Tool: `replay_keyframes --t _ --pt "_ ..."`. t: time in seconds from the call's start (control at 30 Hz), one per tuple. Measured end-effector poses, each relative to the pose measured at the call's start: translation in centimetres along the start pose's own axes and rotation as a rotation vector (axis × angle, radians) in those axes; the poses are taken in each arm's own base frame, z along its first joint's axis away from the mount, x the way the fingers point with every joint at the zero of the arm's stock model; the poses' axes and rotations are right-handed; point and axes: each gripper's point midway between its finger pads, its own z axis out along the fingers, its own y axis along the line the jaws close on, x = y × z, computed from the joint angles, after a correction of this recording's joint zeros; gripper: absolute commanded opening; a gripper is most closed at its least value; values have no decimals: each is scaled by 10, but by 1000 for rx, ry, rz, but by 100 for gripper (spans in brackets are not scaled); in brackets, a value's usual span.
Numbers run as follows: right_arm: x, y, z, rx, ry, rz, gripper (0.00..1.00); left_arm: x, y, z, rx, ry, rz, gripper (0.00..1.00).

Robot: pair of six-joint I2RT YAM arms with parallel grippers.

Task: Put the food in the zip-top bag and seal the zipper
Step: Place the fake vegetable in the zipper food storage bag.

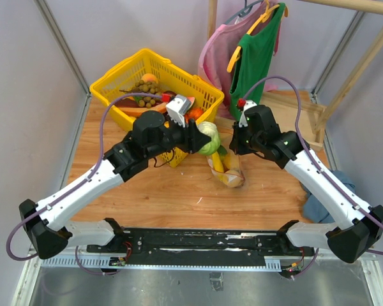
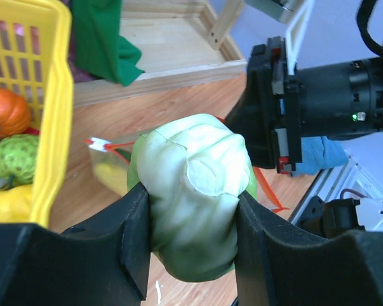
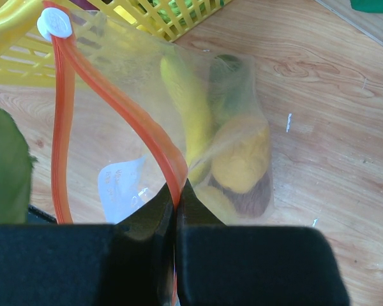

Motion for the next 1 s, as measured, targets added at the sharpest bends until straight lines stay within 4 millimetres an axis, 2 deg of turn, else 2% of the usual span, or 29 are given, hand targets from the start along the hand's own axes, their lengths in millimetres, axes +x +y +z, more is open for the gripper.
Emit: replay_keyframes --t 0.13,0.33,0.53,0.67,0.83,1.0 --pt "0 2 0 -10 3 3 1 10 -14 7 56 -18 26 10" --pt "1 5 -1 -26 7 5 1 26 -25 19 102 -32 71 11" --pt "1 9 -3 -49 8 5 1 52 -21 39 82 23 113 17" --pt "1 9 -6 -51 2 5 1 67 -8 46 25 59 141 23" --pt "-1 13 -7 -71 -7 5 1 84 15 51 -79 107 175 38" --pt "-2 16 -8 -90 -9 4 1 102 29 56 -131 167 191 62"
